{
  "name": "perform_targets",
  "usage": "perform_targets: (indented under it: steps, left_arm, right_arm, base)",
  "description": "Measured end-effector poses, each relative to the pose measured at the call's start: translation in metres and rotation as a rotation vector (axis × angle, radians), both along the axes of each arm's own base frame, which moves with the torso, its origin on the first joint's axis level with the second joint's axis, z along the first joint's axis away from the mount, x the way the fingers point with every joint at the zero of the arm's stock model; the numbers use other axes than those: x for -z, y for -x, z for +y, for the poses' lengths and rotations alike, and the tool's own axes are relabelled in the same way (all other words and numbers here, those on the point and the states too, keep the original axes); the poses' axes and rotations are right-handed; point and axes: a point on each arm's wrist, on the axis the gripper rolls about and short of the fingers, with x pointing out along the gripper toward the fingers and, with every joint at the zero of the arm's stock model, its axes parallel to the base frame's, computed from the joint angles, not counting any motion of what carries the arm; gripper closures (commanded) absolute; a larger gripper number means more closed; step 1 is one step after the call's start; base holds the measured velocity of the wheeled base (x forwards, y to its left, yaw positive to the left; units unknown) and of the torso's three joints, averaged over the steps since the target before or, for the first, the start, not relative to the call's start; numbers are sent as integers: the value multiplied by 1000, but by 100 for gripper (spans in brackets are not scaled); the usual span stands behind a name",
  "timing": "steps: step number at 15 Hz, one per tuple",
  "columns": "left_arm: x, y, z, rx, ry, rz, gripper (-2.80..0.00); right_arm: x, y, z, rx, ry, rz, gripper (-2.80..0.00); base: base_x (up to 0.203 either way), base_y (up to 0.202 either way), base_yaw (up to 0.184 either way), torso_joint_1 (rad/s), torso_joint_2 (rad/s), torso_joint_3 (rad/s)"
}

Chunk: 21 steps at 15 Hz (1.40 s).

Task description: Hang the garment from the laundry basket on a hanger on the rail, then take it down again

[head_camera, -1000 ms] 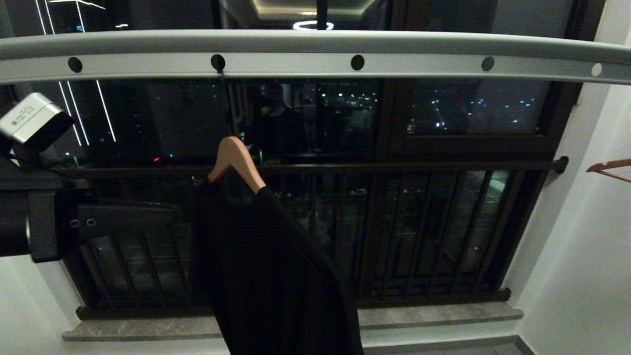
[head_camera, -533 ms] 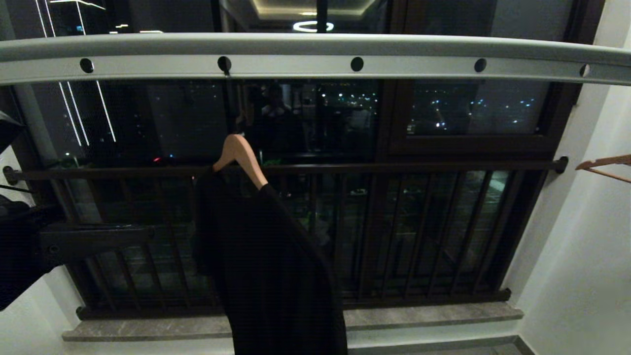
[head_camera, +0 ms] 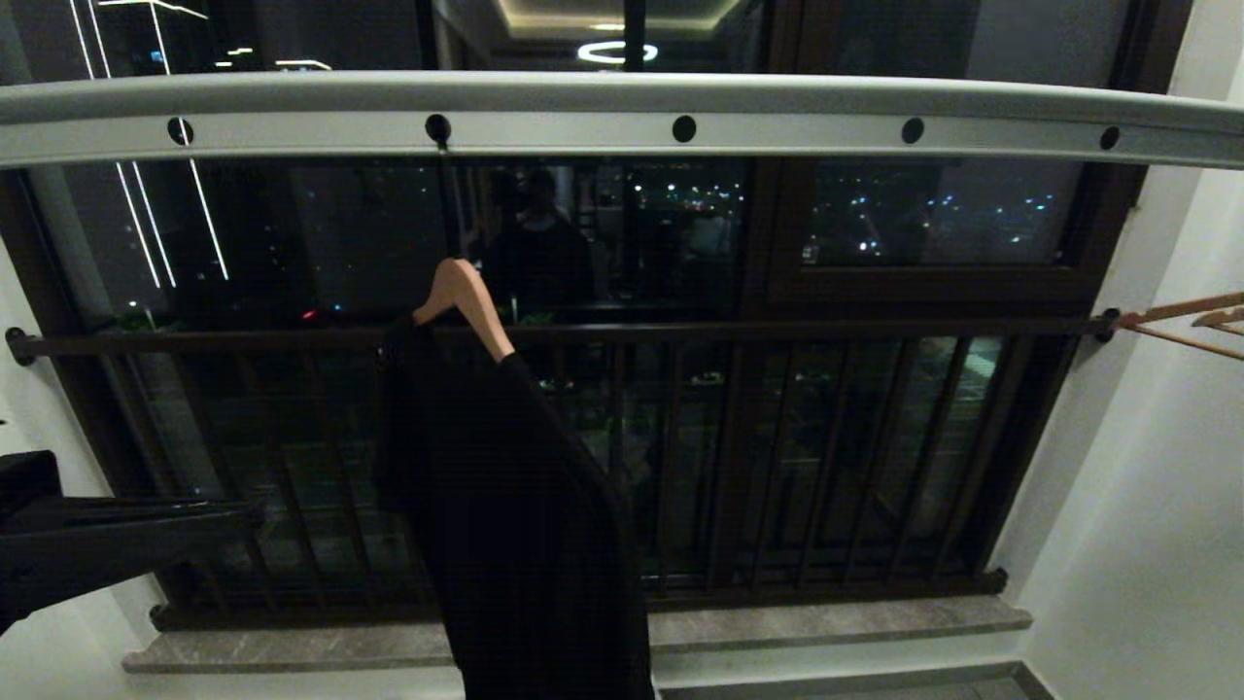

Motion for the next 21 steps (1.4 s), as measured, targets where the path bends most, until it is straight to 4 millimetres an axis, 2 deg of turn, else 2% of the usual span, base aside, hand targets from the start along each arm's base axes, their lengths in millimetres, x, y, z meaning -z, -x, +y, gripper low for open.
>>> perform_targets:
  steps: [3, 6, 9, 11, 16, 18, 21]
  left_arm:
    - [1, 29, 0, -37, 12, -40, 0]
    - [9, 63, 2, -147, 1, -119, 0]
    - [21, 96, 5, -322, -9, -225, 0]
    - [35, 114, 8, -491, -23, -283, 0]
    - [82, 135, 16, -871, -134, -392, 0]
    - [107, 138, 17, -946, -213, -421, 0]
    - [137, 138, 18, -965, -259, -425, 0]
  right_arm:
    - [0, 0, 0, 0, 0, 0, 0]
    - [0, 0, 0, 0, 0, 0, 0]
    - [0, 0, 0, 0, 0, 0, 0]
    - [0, 0, 0, 0, 0, 0, 0]
    - [0, 0, 0, 0, 0, 0, 0]
    - [0, 0, 0, 0, 0, 0, 0]
    - [0, 0, 0, 0, 0, 0, 0]
  base:
    - [0, 0, 0, 0, 0, 0]
    - [0, 0, 0, 0, 0, 0]
    - [0, 0, 0, 0, 0, 0]
    - [0, 0, 0, 0, 0, 0]
    - [0, 0, 0, 0, 0, 0]
    - [0, 0, 0, 0, 0, 0]
    - [0, 0, 0, 0, 0, 0]
